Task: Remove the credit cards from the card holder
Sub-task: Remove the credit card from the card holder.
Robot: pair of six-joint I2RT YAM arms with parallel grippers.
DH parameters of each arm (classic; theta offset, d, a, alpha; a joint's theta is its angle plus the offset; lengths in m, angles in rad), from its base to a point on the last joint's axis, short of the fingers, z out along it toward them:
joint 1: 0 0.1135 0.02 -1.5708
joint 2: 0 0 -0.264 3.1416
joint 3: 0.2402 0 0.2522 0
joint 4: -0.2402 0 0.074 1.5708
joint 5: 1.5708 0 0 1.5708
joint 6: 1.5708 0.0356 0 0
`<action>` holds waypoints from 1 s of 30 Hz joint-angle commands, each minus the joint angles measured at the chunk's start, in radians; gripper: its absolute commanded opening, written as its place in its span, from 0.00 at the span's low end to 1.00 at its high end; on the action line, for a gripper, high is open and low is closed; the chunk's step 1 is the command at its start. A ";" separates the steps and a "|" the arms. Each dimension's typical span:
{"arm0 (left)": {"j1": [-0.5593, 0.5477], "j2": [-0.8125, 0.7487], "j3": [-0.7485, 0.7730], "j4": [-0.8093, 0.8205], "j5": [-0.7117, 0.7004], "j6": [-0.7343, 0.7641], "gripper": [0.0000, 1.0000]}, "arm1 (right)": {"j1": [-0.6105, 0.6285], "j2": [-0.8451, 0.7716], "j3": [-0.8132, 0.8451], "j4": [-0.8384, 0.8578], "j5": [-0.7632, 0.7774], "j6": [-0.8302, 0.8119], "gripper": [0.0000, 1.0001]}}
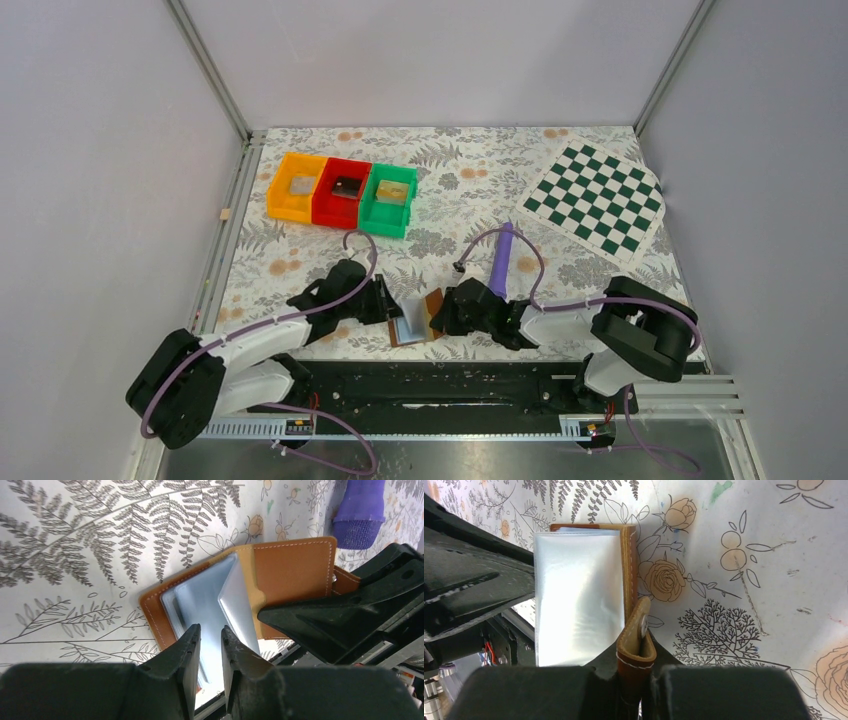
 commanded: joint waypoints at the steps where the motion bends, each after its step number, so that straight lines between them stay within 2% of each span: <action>1: -0.004 -0.074 0.022 -0.052 -0.100 0.011 0.21 | -0.002 0.042 -0.037 0.084 -0.003 0.039 0.00; 6: -0.007 -0.136 0.017 -0.115 -0.143 0.022 0.15 | -0.007 0.067 -0.053 0.121 -0.012 0.057 0.00; 11: -0.006 -0.103 0.017 -0.104 -0.127 0.021 0.08 | -0.010 0.066 -0.048 0.126 -0.017 0.059 0.00; 13: -0.006 -0.089 0.018 -0.114 -0.131 0.022 0.09 | -0.011 0.066 -0.052 0.126 -0.016 0.060 0.00; 21: -0.006 -0.089 0.017 -0.154 -0.165 0.031 0.22 | -0.018 0.076 -0.065 0.146 -0.023 0.066 0.00; 27: -0.007 -0.052 0.026 -0.134 -0.146 0.043 0.22 | -0.017 0.081 -0.059 0.149 -0.029 0.066 0.00; 30: -0.008 -0.042 0.034 -0.148 -0.158 0.043 0.18 | -0.018 0.079 -0.056 0.148 -0.031 0.066 0.00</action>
